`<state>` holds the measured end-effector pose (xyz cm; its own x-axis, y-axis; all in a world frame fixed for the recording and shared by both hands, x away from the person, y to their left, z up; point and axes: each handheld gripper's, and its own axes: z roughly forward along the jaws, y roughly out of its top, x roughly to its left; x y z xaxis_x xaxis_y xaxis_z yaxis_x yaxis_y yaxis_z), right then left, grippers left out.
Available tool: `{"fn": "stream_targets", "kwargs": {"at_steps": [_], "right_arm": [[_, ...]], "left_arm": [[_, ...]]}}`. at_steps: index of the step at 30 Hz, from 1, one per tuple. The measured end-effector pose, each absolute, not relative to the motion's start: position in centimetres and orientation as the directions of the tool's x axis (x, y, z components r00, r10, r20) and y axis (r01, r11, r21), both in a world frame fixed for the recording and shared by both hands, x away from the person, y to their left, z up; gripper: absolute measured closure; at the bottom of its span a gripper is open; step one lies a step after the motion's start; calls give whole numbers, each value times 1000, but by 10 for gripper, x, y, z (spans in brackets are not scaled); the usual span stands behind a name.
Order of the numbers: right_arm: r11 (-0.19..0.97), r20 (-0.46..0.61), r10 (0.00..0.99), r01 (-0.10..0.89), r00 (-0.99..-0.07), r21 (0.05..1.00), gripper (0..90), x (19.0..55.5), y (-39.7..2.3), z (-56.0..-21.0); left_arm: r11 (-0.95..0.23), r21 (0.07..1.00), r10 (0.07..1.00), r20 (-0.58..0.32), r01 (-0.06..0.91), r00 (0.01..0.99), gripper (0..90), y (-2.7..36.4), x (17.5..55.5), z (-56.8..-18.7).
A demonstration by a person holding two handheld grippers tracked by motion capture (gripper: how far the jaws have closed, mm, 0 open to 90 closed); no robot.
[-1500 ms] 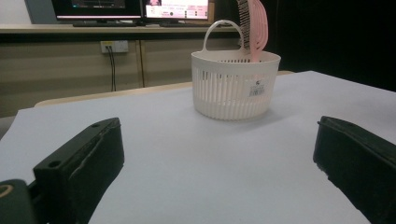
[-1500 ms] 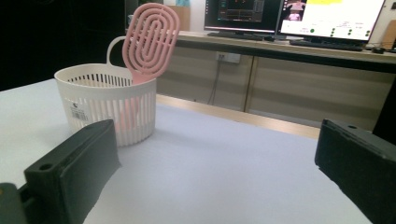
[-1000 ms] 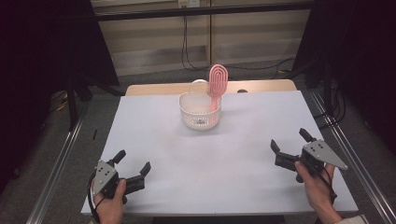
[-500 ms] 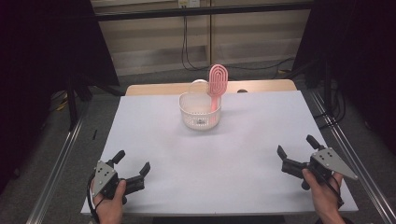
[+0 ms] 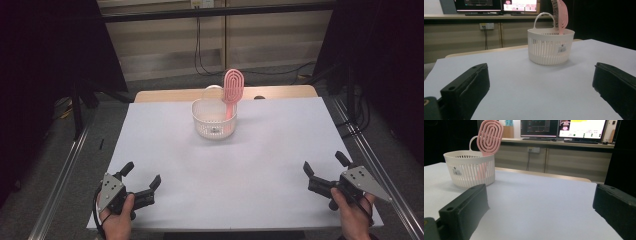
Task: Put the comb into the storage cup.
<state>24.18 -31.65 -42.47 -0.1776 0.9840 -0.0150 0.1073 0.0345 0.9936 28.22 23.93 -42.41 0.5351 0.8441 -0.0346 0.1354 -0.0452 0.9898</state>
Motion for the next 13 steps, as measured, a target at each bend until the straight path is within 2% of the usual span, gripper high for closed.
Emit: {"fn": "stream_targets", "kwargs": {"at_steps": [13], "right_arm": [[9,10,984,105,-176,994,0,249,-317,-427]], "left_arm": [[-39,990,841,-42,139,539,12,239,286,-424]]}}
